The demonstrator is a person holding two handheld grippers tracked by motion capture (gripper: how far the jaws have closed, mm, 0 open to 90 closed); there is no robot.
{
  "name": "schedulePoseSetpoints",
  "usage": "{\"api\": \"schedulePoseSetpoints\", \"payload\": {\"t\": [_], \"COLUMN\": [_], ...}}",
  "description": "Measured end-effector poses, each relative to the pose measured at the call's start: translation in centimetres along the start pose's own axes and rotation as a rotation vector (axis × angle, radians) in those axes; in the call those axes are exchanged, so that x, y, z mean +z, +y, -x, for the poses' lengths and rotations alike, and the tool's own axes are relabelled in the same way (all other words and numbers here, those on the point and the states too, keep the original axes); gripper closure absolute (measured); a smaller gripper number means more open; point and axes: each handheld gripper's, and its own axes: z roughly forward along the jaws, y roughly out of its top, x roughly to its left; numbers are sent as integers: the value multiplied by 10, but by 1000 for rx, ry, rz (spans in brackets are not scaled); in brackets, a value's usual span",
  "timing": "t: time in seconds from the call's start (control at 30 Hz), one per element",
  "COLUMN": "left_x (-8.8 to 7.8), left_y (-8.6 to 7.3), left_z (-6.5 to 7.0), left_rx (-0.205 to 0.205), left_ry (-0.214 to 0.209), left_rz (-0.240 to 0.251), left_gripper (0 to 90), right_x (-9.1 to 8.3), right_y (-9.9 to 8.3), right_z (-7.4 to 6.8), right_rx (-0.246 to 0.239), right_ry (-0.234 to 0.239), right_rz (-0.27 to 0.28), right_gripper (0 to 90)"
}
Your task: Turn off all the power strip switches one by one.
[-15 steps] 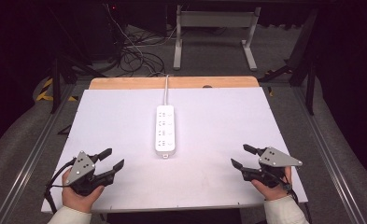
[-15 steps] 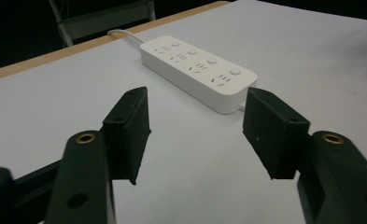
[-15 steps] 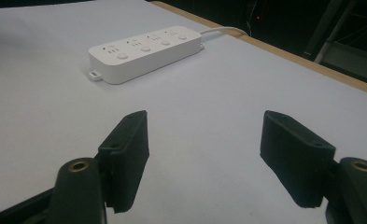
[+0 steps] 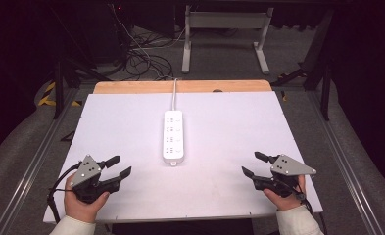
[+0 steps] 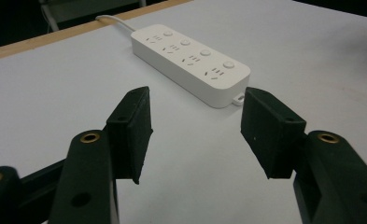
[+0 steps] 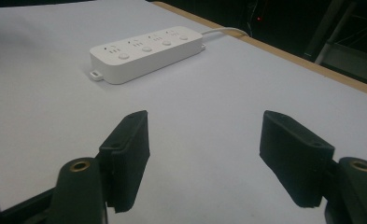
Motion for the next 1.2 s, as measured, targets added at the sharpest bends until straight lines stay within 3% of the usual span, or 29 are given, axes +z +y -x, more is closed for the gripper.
{"api": "schedulePoseSetpoints", "payload": {"t": [0.2, 0.33, 0.7, 0.93, 1.07, 1.2], "left_x": [-2, -1, 6, 21, 35, 48], "left_y": [2, 6, 30, 48, 59, 72], "left_z": [-1, -3, -6, -6, -4, -2], "left_rx": [7, 7, 30, 44, 84, 92], "left_ry": [3, -16, -53, -71, -123, -141], "left_rz": [-5, -20, -67, -85, -153, -145], "left_gripper": [414, 408, 403, 407, 401, 408], "right_x": [0, 1, 2, 1, 1, 1], "right_y": [0, 0, 0, -1, -1, -1], "right_z": [0, 0, 1, 0, 1, 0], "right_rx": [-1, -2, 16, 20, 22, 23], "right_ry": [1, 10, 19, 26, 28, 28], "right_rz": [1, 0, 1, 1, 0, -2], "right_gripper": [342, 340, 316, 316, 317, 317]}}
